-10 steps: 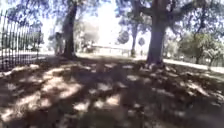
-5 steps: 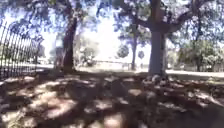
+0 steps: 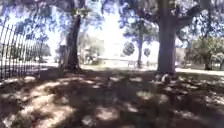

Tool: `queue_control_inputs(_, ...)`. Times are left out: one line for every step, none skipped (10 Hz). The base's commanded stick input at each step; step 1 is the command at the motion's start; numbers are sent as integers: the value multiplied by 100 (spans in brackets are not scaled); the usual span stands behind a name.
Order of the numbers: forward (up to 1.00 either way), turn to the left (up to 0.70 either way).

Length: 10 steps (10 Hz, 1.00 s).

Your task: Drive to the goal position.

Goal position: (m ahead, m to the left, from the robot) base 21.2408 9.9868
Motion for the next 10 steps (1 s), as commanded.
queue_control_inputs(70, 0)
queue_control_inputs(70, 0)
queue_control_inputs(70, 0)
queue_control_inputs(70, 0)
queue_control_inputs(70, 0)
queue_control_inputs(70, 0)
queue_control_inputs(70, 0)
queue_control_inputs(70, 0)
queue_control_inputs(70, 0)
queue_control_inputs(70, 0)
